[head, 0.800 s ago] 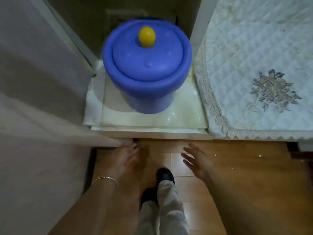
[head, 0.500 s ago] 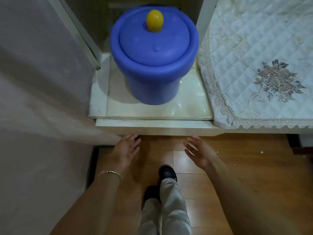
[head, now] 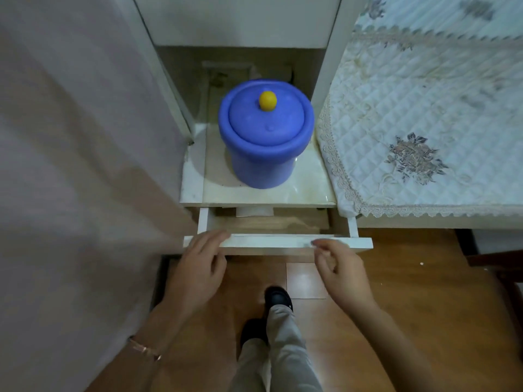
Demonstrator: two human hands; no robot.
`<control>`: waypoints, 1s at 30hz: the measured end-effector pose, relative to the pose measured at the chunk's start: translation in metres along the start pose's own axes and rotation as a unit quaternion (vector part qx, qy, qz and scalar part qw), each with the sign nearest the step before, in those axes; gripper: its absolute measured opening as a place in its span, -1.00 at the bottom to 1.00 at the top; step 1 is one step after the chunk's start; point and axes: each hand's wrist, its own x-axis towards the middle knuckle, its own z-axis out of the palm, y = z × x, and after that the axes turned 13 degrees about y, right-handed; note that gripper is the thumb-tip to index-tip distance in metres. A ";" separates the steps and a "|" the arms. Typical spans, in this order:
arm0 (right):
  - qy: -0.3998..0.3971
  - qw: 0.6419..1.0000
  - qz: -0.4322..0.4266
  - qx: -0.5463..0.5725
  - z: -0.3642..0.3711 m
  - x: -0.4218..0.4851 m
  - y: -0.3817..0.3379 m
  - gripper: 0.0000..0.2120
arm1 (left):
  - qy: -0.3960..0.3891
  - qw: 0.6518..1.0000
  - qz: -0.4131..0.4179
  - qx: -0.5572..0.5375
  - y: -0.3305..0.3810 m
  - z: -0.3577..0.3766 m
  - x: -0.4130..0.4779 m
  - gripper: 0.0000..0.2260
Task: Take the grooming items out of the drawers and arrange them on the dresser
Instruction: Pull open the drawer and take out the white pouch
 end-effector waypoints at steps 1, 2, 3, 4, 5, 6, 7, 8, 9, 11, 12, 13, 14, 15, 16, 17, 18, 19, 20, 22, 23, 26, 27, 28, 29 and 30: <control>0.020 0.999 -0.023 -0.030 -0.002 0.009 0.000 -0.77 | -0.028 0.999 -0.001 0.033 0.000 -0.001 0.008 -0.67; 0.025 0.997 -0.034 -0.063 -0.003 0.018 0.002 -0.74 | -0.061 0.996 -0.009 0.063 -0.002 0.001 0.014 -0.65; 0.014 0.995 -0.035 -0.095 -0.001 0.024 0.006 -0.73 | -0.093 0.992 -0.017 0.087 -0.003 0.004 0.017 -0.64; -0.003 0.992 -0.034 -0.121 0.001 0.028 0.010 -0.73 | -0.113 0.988 -0.020 0.101 -0.005 0.008 0.017 -0.63; -0.014 0.989 -0.036 -0.140 0.003 0.029 0.015 -0.74 | -0.119 0.987 -0.022 0.106 -0.007 0.011 0.016 -0.64; -0.016 0.988 -0.039 -0.149 0.004 0.027 0.017 -0.74 | -0.117 0.987 -0.026 0.103 -0.008 0.012 0.014 -0.64; -0.012 0.988 -0.039 -0.147 0.005 0.024 0.018 -0.75 | -0.114 0.988 -0.034 0.098 -0.007 0.012 0.013 -0.64; -0.008 0.990 -0.035 -0.139 0.005 0.021 0.019 -0.75 | -0.111 0.988 -0.042 0.094 -0.006 0.012 0.011 -0.65; -0.011 0.991 -0.025 -0.132 0.004 0.016 0.018 -0.74 | -0.112 0.988 -0.050 0.093 -0.005 0.010 0.008 -0.65; -0.028 0.991 -0.006 -0.127 -0.001 0.005 0.017 -0.74 | -0.119 0.987 -0.054 0.098 -0.003 0.006 -0.001 -0.69; -0.037 0.991 -0.001 -0.130 -0.003 -0.001 0.018 -0.74 | -0.123 0.986 -0.052 0.102 -0.003 0.004 -0.007 -0.71; -0.045 0.990 -0.001 -0.137 -0.005 -0.009 0.020 -0.74 | -0.126 0.985 -0.052 0.106 -0.003 0.002 -0.014 -0.74; -0.052 0.988 -0.002 -0.145 -0.006 -0.017 0.022 -0.75 | -0.126 0.985 -0.051 0.108 -0.002 0.001 -0.021 -0.76; -0.058 0.987 -0.002 -0.152 -0.008 -0.026 0.024 -0.76 | -0.124 0.985 -0.050 0.110 -0.002 -0.001 -0.030 -0.79; -0.061 0.986 -0.001 -0.153 -0.009 -0.035 0.026 -0.76 | -0.121 0.985 -0.049 0.115 -0.002 -0.002 -0.039 -0.80; -0.064 0.986 0.003 -0.152 -0.009 -0.044 0.029 -0.77 | -0.117 0.985 -0.048 0.121 -0.002 -0.003 -0.048 -0.82; -0.065 0.986 0.006 -0.152 -0.010 -0.052 0.031 -0.77 | -0.110 0.985 -0.049 0.125 -0.002 -0.004 -0.057 -0.83; -0.067 0.986 0.010 -0.153 -0.010 -0.061 0.032 -0.78 | -0.102 0.985 -0.053 0.127 -0.002 -0.005 -0.065 -0.84; -0.070 0.986 0.015 -0.154 -0.011 -0.069 0.035 -0.79 | -0.100 0.985 -0.062 0.124 -0.002 -0.006 -0.073 -0.84; -0.075 0.984 0.021 -0.158 -0.011 -0.085 0.040 -0.81 | -0.104 0.985 -0.075 0.119 0.000 -0.008 -0.088 -0.83; -0.076 0.984 0.023 -0.161 -0.012 -0.093 0.042 -0.82 | -0.108 0.984 -0.080 0.120 0.001 -0.010 -0.096 -0.83; -0.079 0.985 0.029 -0.148 -0.014 -0.106 0.043 -0.75 | -0.102 0.985 -0.104 0.096 0.001 -0.013 -0.110 -0.83; -0.085 0.986 0.031 -0.143 -0.015 -0.107 0.041 -0.70 | -0.101 0.984 -0.117 0.082 0.001 -0.015 -0.111 -0.82; -0.092 0.986 0.034 -0.138 -0.017 -0.106 0.040 -0.66 | -0.105 0.983 -0.128 0.073 0.000 -0.016 -0.110 -0.82; -0.100 0.985 0.037 -0.134 -0.017 -0.104 0.039 -0.64 | -0.108 0.983 -0.135 0.067 0.000 -0.018 -0.109 -0.82; -0.107 0.985 0.039 -0.132 -0.018 -0.102 0.038 -0.64 | -0.109 0.982 -0.141 0.059 0.001 -0.018 -0.108 -0.82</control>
